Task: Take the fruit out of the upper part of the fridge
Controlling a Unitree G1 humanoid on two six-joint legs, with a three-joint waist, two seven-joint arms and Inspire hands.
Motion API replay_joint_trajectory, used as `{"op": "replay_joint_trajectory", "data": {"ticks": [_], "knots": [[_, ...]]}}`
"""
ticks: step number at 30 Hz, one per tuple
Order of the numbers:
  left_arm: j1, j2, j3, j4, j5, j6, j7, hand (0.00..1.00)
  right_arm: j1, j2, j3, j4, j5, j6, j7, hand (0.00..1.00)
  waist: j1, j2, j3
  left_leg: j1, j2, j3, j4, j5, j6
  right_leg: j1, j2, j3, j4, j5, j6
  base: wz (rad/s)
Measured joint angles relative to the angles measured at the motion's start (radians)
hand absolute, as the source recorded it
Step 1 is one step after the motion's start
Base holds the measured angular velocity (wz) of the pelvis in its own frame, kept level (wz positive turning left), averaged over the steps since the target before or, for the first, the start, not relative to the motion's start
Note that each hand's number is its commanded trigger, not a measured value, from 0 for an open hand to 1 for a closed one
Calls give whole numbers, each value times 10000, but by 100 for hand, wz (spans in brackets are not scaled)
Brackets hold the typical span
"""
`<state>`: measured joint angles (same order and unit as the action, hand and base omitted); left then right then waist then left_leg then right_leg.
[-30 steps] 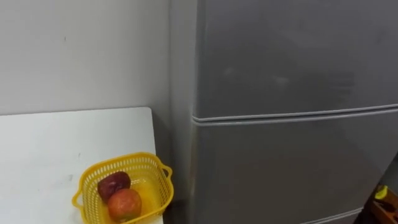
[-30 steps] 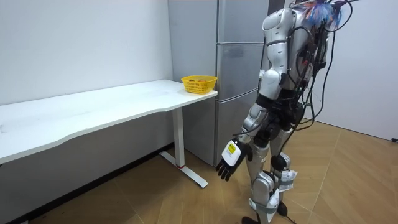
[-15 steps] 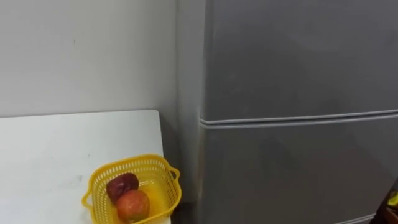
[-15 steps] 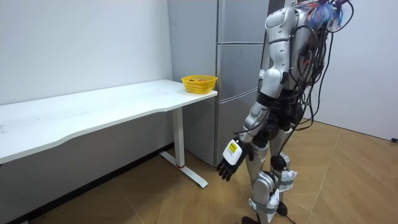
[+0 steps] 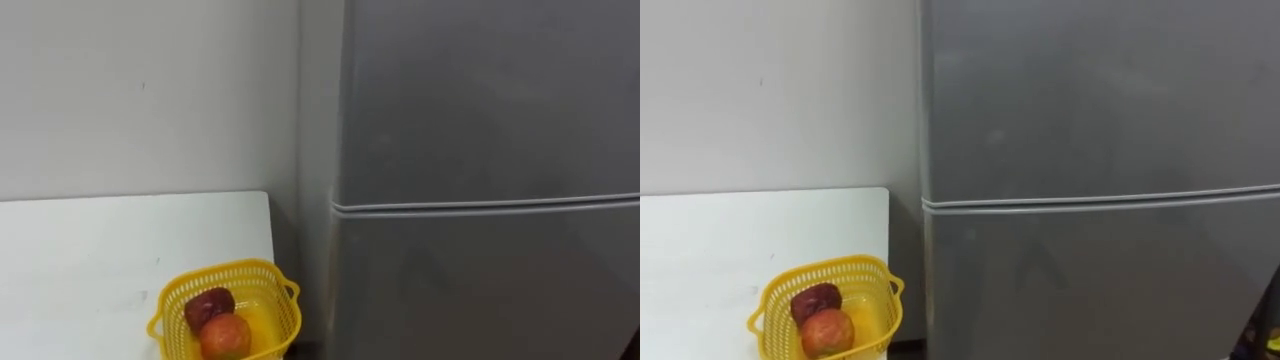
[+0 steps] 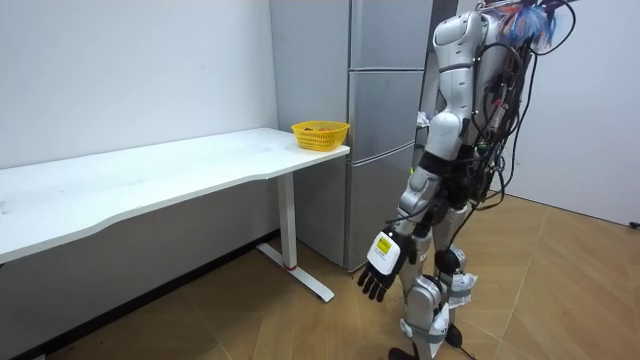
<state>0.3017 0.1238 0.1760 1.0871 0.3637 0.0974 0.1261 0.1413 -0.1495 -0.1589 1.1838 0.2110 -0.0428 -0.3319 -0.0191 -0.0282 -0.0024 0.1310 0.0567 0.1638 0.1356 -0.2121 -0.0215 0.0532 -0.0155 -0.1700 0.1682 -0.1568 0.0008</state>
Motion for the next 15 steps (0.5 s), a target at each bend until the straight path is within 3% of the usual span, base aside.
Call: {"op": "replay_joint_trajectory", "data": {"ticks": [6,10,15], "knots": [[-17,-6,-25,64,8,93,-311,0,10,23,284,499,-199,228,1122,0,2,42,-1,-2,-4,-16,-10,0,0,40,-2,-64,2,-8,0,0],[33,-42,-20,203,12,334,-350,0,-12,33,303,1045,-400,509,1571,0,29,38,-2,44,-14,-24,1,0,-1,160,-17,-67,0,-35,8,2],[21,-52,-67,396,-9,666,-404,0,76,23,998,1491,-2016,997,1828,0,35,77,-4,102,-17,-149,-1,-6,-9,194,-21,-135,13,-91,7,5]]}}
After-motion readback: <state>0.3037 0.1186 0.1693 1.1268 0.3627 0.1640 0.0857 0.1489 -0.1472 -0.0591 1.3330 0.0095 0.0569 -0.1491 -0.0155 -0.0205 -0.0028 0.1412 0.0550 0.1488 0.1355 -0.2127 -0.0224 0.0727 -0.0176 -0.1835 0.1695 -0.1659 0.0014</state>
